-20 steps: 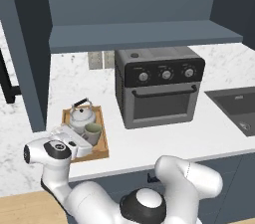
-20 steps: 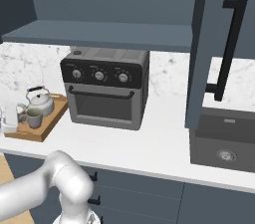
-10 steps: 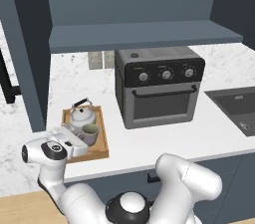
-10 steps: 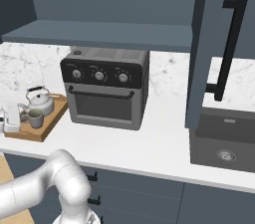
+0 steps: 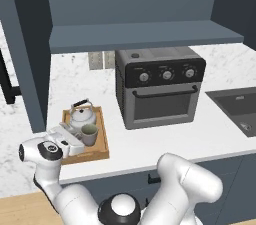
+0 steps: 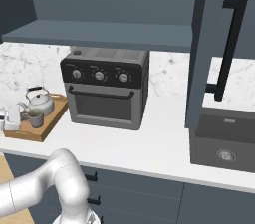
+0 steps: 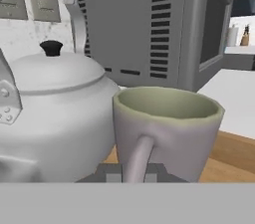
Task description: Pick the kettle from the counter and place it on the tray. Then pick the mug from the cabinet and place it on the tray. Then close the cabinet doors.
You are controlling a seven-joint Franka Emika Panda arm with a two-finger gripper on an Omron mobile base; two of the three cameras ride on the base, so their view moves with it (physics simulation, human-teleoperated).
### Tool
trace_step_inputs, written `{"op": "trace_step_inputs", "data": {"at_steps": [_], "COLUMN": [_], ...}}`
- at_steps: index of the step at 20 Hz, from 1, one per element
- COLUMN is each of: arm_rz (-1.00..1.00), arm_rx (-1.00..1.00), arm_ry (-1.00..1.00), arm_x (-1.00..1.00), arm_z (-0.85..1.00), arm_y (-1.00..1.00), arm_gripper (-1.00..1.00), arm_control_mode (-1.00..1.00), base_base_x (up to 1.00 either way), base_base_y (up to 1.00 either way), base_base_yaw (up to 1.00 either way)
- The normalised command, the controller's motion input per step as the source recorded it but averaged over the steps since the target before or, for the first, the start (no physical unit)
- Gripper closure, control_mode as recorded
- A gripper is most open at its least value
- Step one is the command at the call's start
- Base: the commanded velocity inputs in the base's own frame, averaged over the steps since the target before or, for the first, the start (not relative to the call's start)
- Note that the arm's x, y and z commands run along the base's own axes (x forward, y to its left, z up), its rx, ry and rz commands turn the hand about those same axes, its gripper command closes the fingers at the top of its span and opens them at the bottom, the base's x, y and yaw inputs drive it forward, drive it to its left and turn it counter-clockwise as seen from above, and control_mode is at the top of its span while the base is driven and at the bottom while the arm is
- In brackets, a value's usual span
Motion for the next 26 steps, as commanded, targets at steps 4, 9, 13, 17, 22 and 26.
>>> {"op": "trace_step_inputs", "data": {"at_steps": [4, 9, 13, 17, 22, 26], "arm_rz": [0.0, 0.0, 0.0, 0.0, 0.0, 0.0], "arm_rx": [0.0, 0.0, 0.0, 0.02, 0.02, 0.0], "arm_ry": [0.03, 0.03, 0.0, 0.0, 0.0, -0.03], "arm_x": [-0.01, -0.17, -0.23, -0.29, -0.36, -0.38], "arm_z": [-0.23, -0.2, -0.09, 0.0, 0.03, 0.24], "arm_y": [0.07, 0.05, 0.02, 0.0, 0.0, 0.1], "arm_gripper": [1.0, 1.0, -1.0, -1.0, -1.0, -1.0], "arm_control_mode": [-1.0, -1.0, -1.0, -1.0, -1.0, -1.0], "base_base_x": [0.0, 0.0, 0.0, 0.0, 0.0, 0.0], "base_base_y": [0.0, 0.0, 0.0, 0.0, 0.0, 0.0], "base_base_yaw": [0.0, 0.0, 0.0, 0.0, 0.0, 0.0]}}
